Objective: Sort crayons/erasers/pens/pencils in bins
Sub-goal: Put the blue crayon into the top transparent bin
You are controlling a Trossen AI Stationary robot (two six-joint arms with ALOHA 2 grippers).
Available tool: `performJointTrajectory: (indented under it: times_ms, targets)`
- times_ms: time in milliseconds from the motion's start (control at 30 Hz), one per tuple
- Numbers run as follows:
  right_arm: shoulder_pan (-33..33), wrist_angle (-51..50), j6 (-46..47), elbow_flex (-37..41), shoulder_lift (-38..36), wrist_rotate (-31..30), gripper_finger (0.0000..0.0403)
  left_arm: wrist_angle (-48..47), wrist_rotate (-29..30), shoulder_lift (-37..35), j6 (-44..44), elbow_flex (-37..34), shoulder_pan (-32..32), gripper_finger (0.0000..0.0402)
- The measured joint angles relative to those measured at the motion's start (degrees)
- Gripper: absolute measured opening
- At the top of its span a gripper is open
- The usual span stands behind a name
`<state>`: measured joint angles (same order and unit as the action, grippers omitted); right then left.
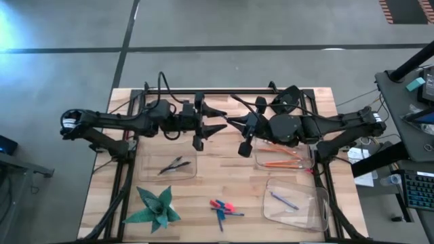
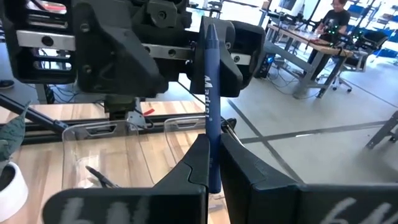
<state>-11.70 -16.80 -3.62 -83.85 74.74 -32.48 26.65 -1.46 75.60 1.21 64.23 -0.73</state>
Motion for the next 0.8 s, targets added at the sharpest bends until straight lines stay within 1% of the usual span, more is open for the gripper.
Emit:
performJointTrajectory:
  times_ms: [133,333,400,500,600,700,800]
  targets:
    - [-0.02,0.47,-0.24,0.0,0.0,0.14,0.0013,0.1,-0.01,-0.27,0.0,0.0,-0.02,0.0122]
    - [-0.04,1.44,-1.53,0.0,0.0,0.37,0.0013,0.16,0.08,-0.21,-0.07,0.0,-0.07,0.002]
    - [-0.04,1.55,-1.52,0.02,0.0,0.39,0.0013,0.16,0.08,-0.21,-0.09,0.0,-0.07,0.0014]
    - [-0.04,1.57,-1.46,0.02,0.02,0.33,0.0013,0.14,0.06,-0.21,-0.11,0.0,-0.07,0.002]
    - [-0.04,1.6,1.22,0.02,0.04,-0.4,0.0017,0.11,0.05,-0.18,-0.07,0.0,-0.07,0.0017]
    - [-0.04,1.3,2.32,0.02,0.04,-0.76,0.0043,0.01,0.05,-0.14,-0.13,-0.02,-0.07,0.0014]
    - [-0.04,-0.55,4.16,-0.42,0.04,-1.14,0.0087,-0.31,-0.08,-0.1,-0.13,-0.1,-0.07,0.0013]
